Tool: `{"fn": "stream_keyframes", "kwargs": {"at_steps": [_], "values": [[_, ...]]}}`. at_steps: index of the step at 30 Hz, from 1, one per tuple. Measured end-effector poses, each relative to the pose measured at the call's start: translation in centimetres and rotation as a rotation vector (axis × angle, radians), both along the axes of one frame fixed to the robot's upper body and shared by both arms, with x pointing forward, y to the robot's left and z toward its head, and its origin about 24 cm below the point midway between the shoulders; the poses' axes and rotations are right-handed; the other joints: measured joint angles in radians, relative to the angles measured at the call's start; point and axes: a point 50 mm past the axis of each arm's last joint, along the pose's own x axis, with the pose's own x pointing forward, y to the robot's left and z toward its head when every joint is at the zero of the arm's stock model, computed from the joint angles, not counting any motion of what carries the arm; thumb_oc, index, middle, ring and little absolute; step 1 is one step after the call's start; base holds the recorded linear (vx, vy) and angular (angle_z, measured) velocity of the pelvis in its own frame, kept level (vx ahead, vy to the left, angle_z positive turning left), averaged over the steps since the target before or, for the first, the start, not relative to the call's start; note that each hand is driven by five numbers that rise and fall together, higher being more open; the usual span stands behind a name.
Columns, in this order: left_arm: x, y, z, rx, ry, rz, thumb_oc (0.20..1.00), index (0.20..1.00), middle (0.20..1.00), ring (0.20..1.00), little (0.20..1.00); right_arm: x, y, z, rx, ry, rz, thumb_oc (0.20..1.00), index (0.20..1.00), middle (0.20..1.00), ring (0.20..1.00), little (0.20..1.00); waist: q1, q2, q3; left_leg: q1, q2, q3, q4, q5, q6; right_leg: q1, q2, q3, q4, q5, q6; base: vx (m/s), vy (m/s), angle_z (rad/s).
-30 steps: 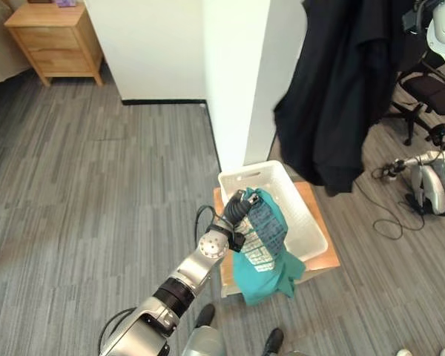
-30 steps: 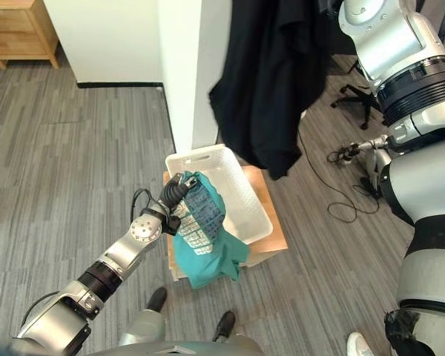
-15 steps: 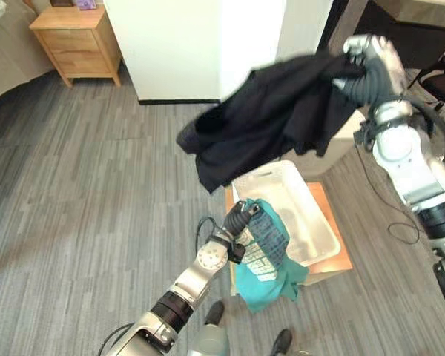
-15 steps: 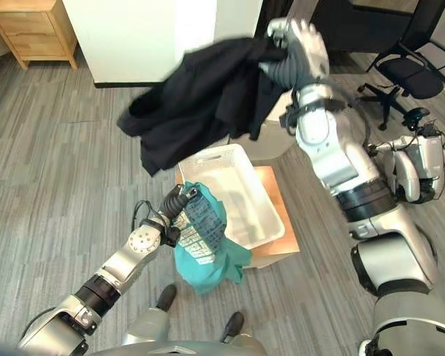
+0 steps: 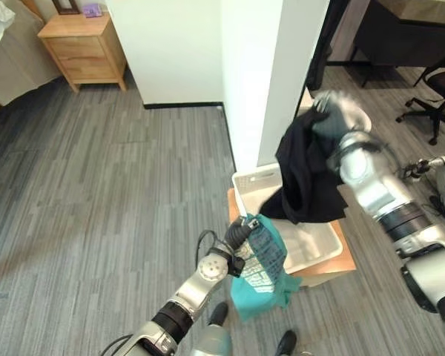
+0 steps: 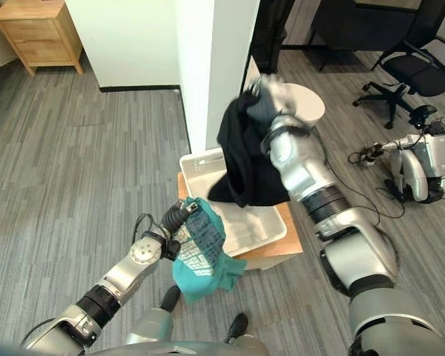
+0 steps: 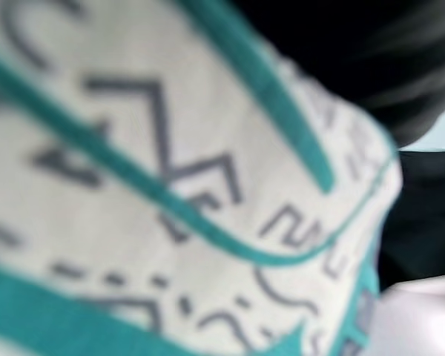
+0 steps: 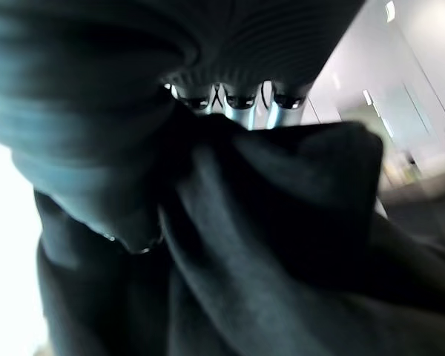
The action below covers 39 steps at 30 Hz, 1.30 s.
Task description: Pick up bed clothes into laundry basket.
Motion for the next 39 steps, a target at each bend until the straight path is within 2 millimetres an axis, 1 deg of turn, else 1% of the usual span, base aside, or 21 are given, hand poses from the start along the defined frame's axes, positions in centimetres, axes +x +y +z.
{"fn": "stream_keyframes", "kwargs": {"at_steps": [2, 3, 4, 5, 9, 13, 15, 17, 19, 20, 21, 23, 25, 26, 28, 30, 31, 32, 34, 38, 39], "values": [[-0.4, -1.0, -0.2, -0.011, 0.012, -0.028, 0.2, 0.2, 0.2, 0.2, 0.2, -0.6, 0.5, -4.9, 0.007, 0.155, -0.021, 0.2, 0.2, 0.2, 0.2, 0.2, 0.022, 0.012, 0.004, -0.015, 0.0, -0.004, 0.002, 0.001, 0.0, -0.013, 0.001, -0.004, 0.0, 0.0, 0.0, -0.06, -0.017, 0.05], [-0.5, -1.2, -0.3, -0.012, 0.015, -0.034, 0.2, 0.2, 0.2, 0.2, 0.2, -0.9, 0.7, -6.4, 0.003, 0.204, -0.027, 0.2, 0.2, 0.2, 0.2, 0.2, 0.032, 0.017, 0.007, -0.021, -0.001, -0.007, 0.002, 0.004, -0.002, -0.017, 0.002, -0.006, 0.0, 0.0, 0.0, -0.05, -0.023, 0.12], [-0.6, -1.5, -0.3, -0.017, 0.017, -0.04, 0.2, 0.2, 0.2, 0.2, 0.2, -1.3, 0.6, -8.2, -0.013, 0.265, -0.04, 0.25, 0.25, 0.25, 0.25, 0.25, 0.035, 0.023, 0.011, -0.026, -0.001, -0.017, 0.003, 0.004, -0.002, -0.017, 0.001, -0.015, 0.0, 0.0, 0.0, -0.04, -0.02, 0.25], [-0.6, -1.7, -0.3, -0.023, 0.016, -0.043, 0.2, 0.2, 0.2, 0.2, 0.2, -1.8, 0.3, -9.7, -0.038, 0.318, -0.053, 1.0, 1.0, 1.0, 1.0, 1.0, 0.041, 0.031, 0.015, -0.035, -0.004, -0.03, 0.003, 0.008, -0.004, -0.016, 0.001, -0.03, 0.0, 0.0, 0.0, -0.03, -0.024, 0.28], [-0.5, -1.4, -0.2, -0.008, 0.006, -0.034, 0.2, 0.2, 0.2, 0.2, 0.2, -2.8, -1.2, -13.4, -0.093, 0.463, -0.135, 1.0, 1.0, 1.0, 1.0, 1.0, 0.063, 0.047, 0.017, -0.041, -0.007, -0.056, 0.002, 0.011, -0.005, -0.01, 0.001, -0.056, 0.0, -0.007, 0.006, -0.01, -0.027, 0.21], [0.0, 0.3, -0.1, 0.023, -0.011, 0.027, 0.2, 0.2, 0.2, 0.2, 0.2, -3.9, -1.3, -14.7, -0.047, 0.496, -0.125, 1.0, 1.0, 1.0, 1.0, 1.0, 0.058, 0.051, 0.018, -0.032, -0.008, -0.054, -0.001, 0.011, -0.005, -0.003, -0.003, -0.056, 0.0, -0.009, 0.008, 0.0, -0.008, 0.04], [0.6, 1.4, 1.0, 0.005, -0.052, 0.084, 0.2, 0.2, 0.2, 0.2, 0.2, -5.0, -2.0, -15.2, 0.078, 0.503, -0.126, 1.0, 1.0, 1.0, 1.0, 1.0, 0.054, 0.054, 0.017, -0.016, -0.01, -0.05, -0.004, 0.01, -0.006, 0.011, -0.006, -0.055, 0.0, -0.012, 0.012, -0.01, -0.008, -0.02], [1.0, 2.2, 2.9, -0.004, -0.137, 0.104, 0.2, 0.2, 0.2, 0.2, 0.2, -6.0, -3.6, -14.5, 0.202, 0.46, -0.133, 1.0, 1.0, 1.0, 1.0, 1.0, 0.04, 0.058, 0.019, -0.008, -0.009, -0.05, -0.008, 0.011, -0.005, 0.022, -0.012, -0.058, 0.0, -0.014, 0.013, 0.02, -0.014, 0.0], [1.7, 4.0, 6.0, -0.002, -0.276, 0.155, 0.2, 0.2, 0.2, 0.2, 0.2, -6.8, -6.7, -13.2, 0.226, 0.394, -0.171, 1.0, 1.0, 1.0, 1.0, 1.0, 0.019, 0.062, 0.017, 0.012, -0.009, -0.034, -0.02, 0.012, -0.003, 0.031, -0.013, -0.045, 0.0, -0.015, 0.015, 0.0, -0.038, -0.15], [1.6, 4.1, 6.6, 0.001, -0.312, 0.154, 0.2, 0.2, 0.2, 0.2, 0.2, -7.0, -7.3, -12.9, 0.242, 0.375, -0.184, 1.0, 1.0, 1.0, 1.0, 1.0, 0.02, 0.064, 0.017, 0.014, -0.01, -0.028, -0.023, 0.012, -0.002, 0.035, -0.014, -0.041, 0.0, -0.015, 0.016, 0.0, -0.027, -0.19], [1.9, 4.9, 7.5, 0.012, -0.353, 0.178, 0.2, 0.2, 0.2, 0.2, 0.2, -7.3, -8.8, -12.7, 0.246, 0.36, -0.219, 1.0, 1.0, 1.0, 1.0, 1.0, -0.002, 0.063, 0.015, 0.028, -0.007, -0.02, -0.022, 0.006, -0.002, 0.037, -0.021, -0.029, 0.0, -0.016, 0.016, -0.01, -0.019, -0.16], [2.0, 5.4, 10.7, 0.014, -0.506, 0.17, 0.2, 0.2, 0.2, 0.2, 0.2, -8.5, -13.6, -12.0, 0.281, 0.309, -0.37, 1.0, 1.0, 1.0, 1.0, 1.0, -0.031, 0.07, 0.009, 0.042, -0.009, -0.006, -0.023, 0.009, 0.002, 0.042, -0.02, -0.017, -0.001, -0.014, 0.016, -0.03, -0.011, -0.18], [1.4, 4.5, 12.8, -0.03, -0.596, 0.128, 0.2, 0.2, 0.2, 0.2, 0.2, -9.6, -16.6, -12.1, 0.298, 0.306, -0.475, 1.0, 1.0, 1.0, 1.0, 1.0, -0.029, 0.077, 0.003, 0.043, -0.009, 0.01, -0.024, 0.007, 0.005, 0.043, -0.019, -0.002, 0.0, -0.012, 0.017, -0.06, 0.019, -0.23], [1.1, 4.0, 13.7, -0.054, -0.628, 0.103, 0.2, 0.2, 0.2, 0.2, 0.2, -10.4, -18.2, -12.6, 0.329, 0.316, -0.54, 1.0, 1.0, 1.0, 1.0, 1.0, -0.047, 0.079, -0.001, 0.055, -0.008, 0.017, -0.023, 0.008, 0.005, 0.044, -0.019, 0.004, 0.0, -0.012, 0.016, 0.0, 0.01, -0.24], [0.6, 3.0, 15.4, -0.092, -0.697, 0.04, 0.2, 0.2, 0.2, 0.2, 0.2, -12.4, -21.0, -14.3, 0.374, 0.377, -0.688, 1.0, 1.0, 1.0, 1.0, 1.0, -0.058, 0.096, -0.014, 0.061, -0.006, 0.037, -0.024, 0.004, 0.009, 0.042, -0.021, 0.025, 0.0, -0.01, 0.017, 0.02, 0.011, -0.24], [0.9, 1.8, 16.5, -0.108, -0.736, -0.007, 0.2, 0.2, 0.2, 0.2, 0.2, -15.2, -22.7, -16.7, 0.348, 0.488, -0.794, 1.0, 1.0, 1.0, 1.0, 1.0, -0.089, 0.117, -0.027, 0.076, -0.006, 0.054, -0.024, 0.002, 0.013, 0.044, -0.025, 0.041, -0.002, -0.009, 0.018, 0.02, 0.011, -0.22], [1.2, 1.7, 16.8, -0.102, -0.749, -0.016, 0.2, 0.2, 0.2, 0.2, 0.2, -16.0, -22.9, -17.5, 0.341, 0.533, -0.821, 1.0, 1.0, 1.0, 1.0, 1.0, -0.092, 0.123, -0.032, 0.081, -0.005, 0.064, -0.024, 0.001, 0.014, 0.045, -0.022, 0.05, 0.0, -0.007, 0.019, 0.01, 0.006, -0.3], [1.4, 1.1, 17.2, -0.12, -0.759, -0.022, 0.2, 0.2, 0.2, 0.2, 0.2, -17.1, -23.1, -18.3, 0.33, 0.578, -0.847, 1.0, 1.0, 1.0, 1.0, 1.0, -0.122, 0.133, -0.041, 0.085, -0.004, 0.075, -0.025, -0.004, 0.013, 0.043, -0.021, 0.058, -0.002, -0.007, 0.019, 0.02, 0.005, -0.28], [3.0, -0.3, 17.5, -0.109, -0.751, -0.042, 0.2, 0.2, 0.2, 0.2, 0.2, -19.5, -23.5, -20.3, 0.312, 0.69, -0.9, 1.0, 1.0, 1.0, 1.0, 1.0, -0.147, 0.149, -0.057, 0.092, -0.001, 0.094, -0.026, -0.01, 0.014, 0.045, -0.019, 0.08, -0.001, -0.009, 0.024, 0.04, -0.008, -0.3], [5.1, -1.8, 16.8, -0.027, -0.712, -0.022, 0.2, 0.2, 0.2, 0.2, 0.2, -22.7, -22.9, -22.9, 0.274, 0.862, -0.9, 1.0, 1.0, 1.0, 1.0, 1.0, -0.222, 0.18, -0.083, 0.1, 0.015, 0.131, -0.03, -0.017, 0.01, 0.033, -0.012, 0.11, -0.001, -0.006, 0.021, 0.03, -0.02, -0.3], [5.4, -2.1, 16.5, -0.004, -0.709, -0.014, 0.2, 0.2, 0.2, 0.2, 0.2, -23.8, -22.6, -23.6, 0.295, 0.897, -0.912, 1.0, 1.0, 1.0, 1.0, 1.0, -0.233, 0.177, -0.089, 0.095, 0.02, 0.141, -0.03, -0.019, 0.008, 0.023, -0.007, 0.121, -0.003, -0.004, 0.018, 0.01, -0.036, -0.23]]}}
